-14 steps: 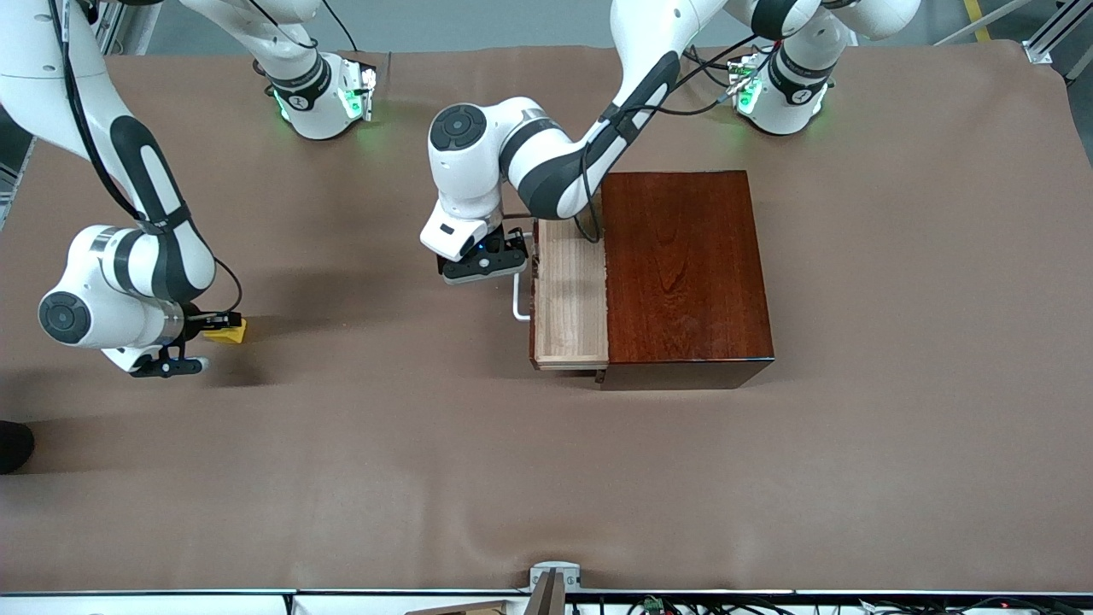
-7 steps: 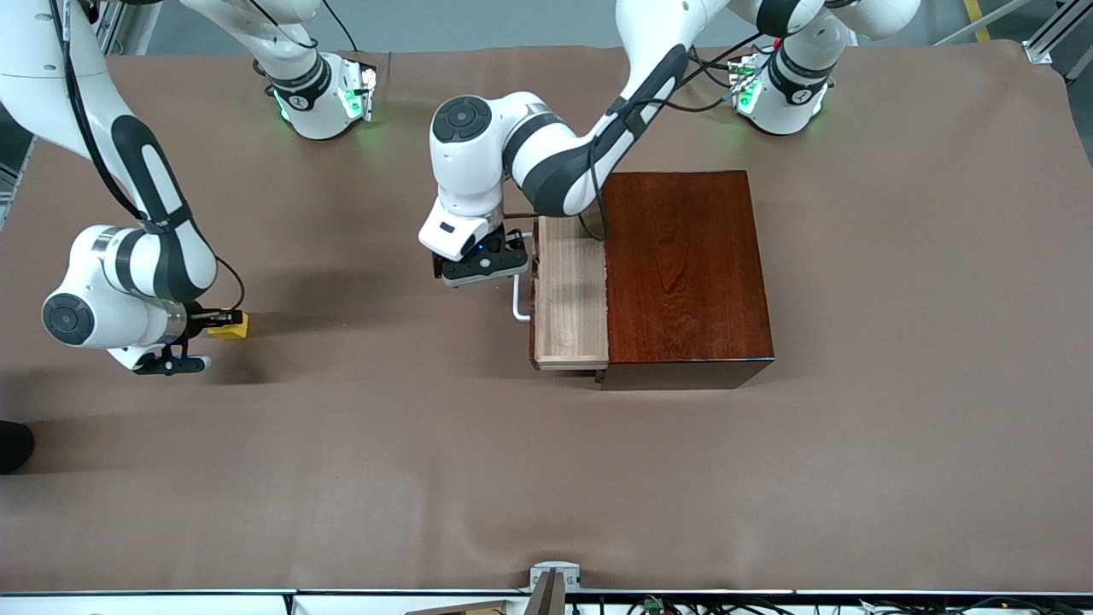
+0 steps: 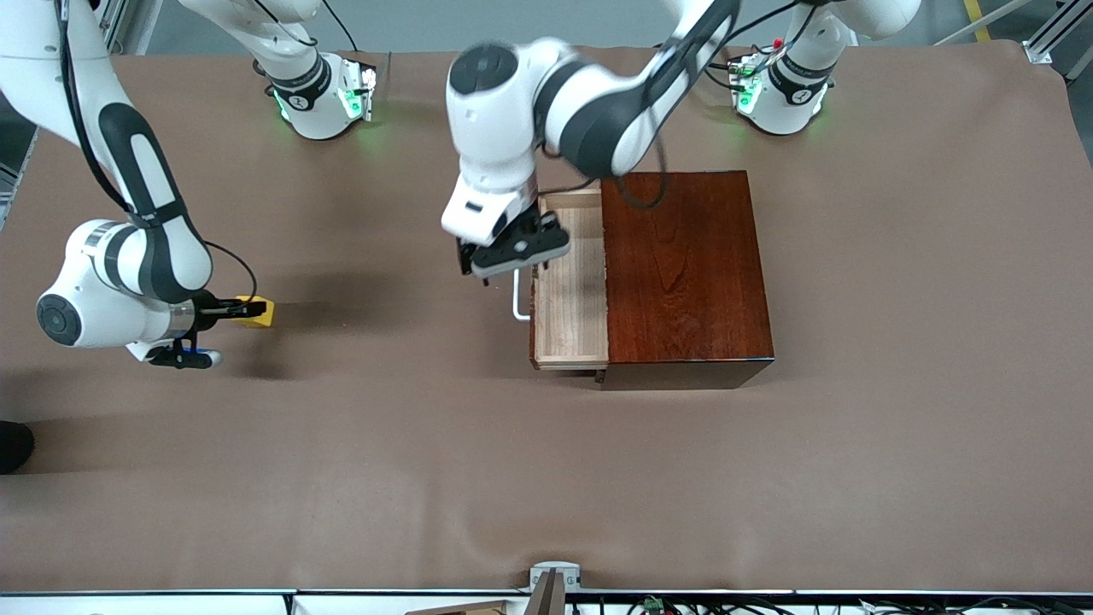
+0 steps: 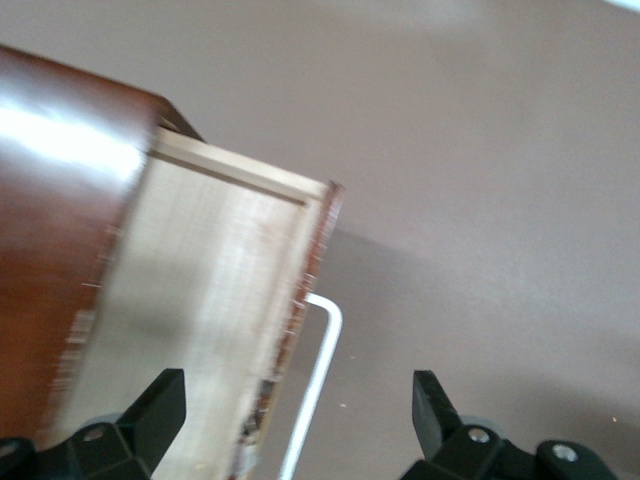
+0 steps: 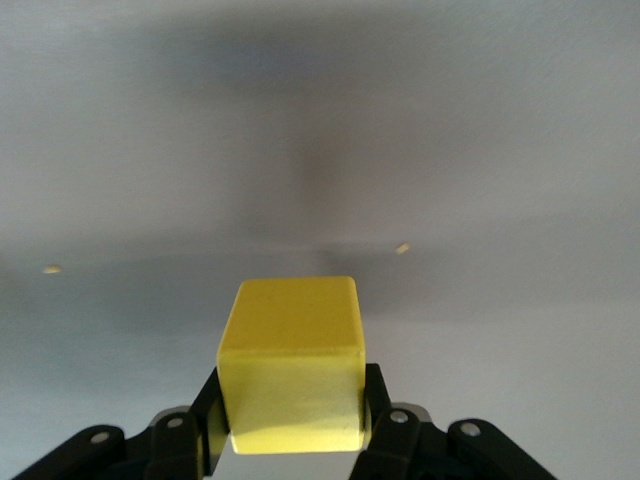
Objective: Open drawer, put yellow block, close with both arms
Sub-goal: 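Lift the yellow cube with the right gripper while the left gripper withdraws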
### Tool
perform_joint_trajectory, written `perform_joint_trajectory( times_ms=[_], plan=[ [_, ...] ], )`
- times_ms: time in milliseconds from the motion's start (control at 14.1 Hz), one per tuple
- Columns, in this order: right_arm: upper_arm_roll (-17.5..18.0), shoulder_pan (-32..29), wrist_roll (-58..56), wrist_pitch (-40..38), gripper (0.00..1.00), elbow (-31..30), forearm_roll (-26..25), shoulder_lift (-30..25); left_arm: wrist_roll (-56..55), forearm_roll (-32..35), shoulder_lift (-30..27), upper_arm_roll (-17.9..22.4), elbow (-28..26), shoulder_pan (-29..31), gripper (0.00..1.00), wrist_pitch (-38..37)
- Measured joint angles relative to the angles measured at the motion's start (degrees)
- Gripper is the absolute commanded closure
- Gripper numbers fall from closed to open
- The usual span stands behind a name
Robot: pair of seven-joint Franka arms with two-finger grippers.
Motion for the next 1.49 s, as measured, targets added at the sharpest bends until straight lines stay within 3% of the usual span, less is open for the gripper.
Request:
perform_joint_trajectory(
  times_ms=[283,637,850,1133,1487],
  plan=[
    [0.34,5.0,10.77,-2.77,1.0,0.8,1.67,-2.44,6.46,0.3,-6.38,0.49,-0.12,5.48,0.0,-9.9],
    [0.47,8.97,23.18,-4.86,1.0,2.12,7.89,-5.58,24.07,0.31,-14.58,0.55,-0.46,16.55,0.0,-17.15],
    [0.66,13.48,36.55,-7.38,1.0,4.32,8.74,-7.07,34.31,0.3,-19.09,0.49,-2.77,22.4,0.0,-18.28],
    [0.92,19.27,49.94,-8.78,1.0,9.82,15.85,-7.21,47.3,0.29,-25.9,0.44,-8.73,30.22,0.0,-18.51],
    [0.95,23.95,62.89,-8.87,1.0,13.86,17.13,-7.4,54.4,0.28,-31.88,0.36,-14.74,35.8,0.0,-18.61]
  ],
)
